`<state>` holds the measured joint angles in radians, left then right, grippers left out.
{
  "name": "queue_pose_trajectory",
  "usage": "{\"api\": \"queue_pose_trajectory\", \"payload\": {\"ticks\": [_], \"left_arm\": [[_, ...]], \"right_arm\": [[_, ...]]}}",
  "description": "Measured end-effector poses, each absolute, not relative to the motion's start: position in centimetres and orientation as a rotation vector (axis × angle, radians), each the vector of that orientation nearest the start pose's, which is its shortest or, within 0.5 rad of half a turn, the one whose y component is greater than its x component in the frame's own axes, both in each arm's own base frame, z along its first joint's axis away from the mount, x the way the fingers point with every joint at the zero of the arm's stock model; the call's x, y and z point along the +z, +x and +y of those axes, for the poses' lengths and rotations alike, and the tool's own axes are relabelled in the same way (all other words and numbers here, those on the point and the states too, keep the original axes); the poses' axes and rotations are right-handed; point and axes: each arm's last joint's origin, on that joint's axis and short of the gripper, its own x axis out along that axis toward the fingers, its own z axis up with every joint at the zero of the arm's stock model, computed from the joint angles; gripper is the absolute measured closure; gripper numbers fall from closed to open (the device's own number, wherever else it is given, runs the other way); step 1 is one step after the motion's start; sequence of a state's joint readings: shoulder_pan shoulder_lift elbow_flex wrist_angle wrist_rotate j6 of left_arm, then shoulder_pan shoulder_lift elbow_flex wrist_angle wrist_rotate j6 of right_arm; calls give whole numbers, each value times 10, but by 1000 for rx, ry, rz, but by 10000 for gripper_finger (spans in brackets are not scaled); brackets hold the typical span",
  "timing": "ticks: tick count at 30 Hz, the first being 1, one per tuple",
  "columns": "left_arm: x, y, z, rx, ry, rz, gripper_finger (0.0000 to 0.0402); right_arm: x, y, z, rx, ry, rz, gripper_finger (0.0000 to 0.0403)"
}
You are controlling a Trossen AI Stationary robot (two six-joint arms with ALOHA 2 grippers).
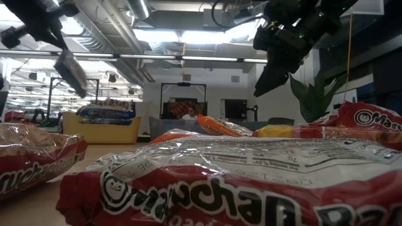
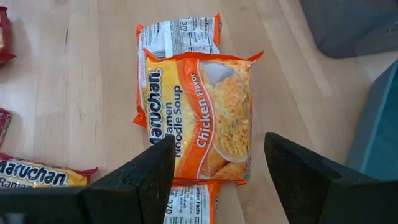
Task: Sort Maruchan noodles
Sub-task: Put the blue noodle pack into the yellow bin
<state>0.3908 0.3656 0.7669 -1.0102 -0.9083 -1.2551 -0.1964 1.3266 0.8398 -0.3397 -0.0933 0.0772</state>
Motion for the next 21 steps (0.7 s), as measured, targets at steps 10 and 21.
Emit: {"api": "queue_pose_trajectory", "payload": {"ticks": [10,21], "left_arm": [[282,39,38,1439,-988,-103,401],[279,34,36,1473,-1015,-112,401]], "right_arm": [[227,261,-51,-168,175,816,169],[227,261,-50,-168,175,815,169]]}}
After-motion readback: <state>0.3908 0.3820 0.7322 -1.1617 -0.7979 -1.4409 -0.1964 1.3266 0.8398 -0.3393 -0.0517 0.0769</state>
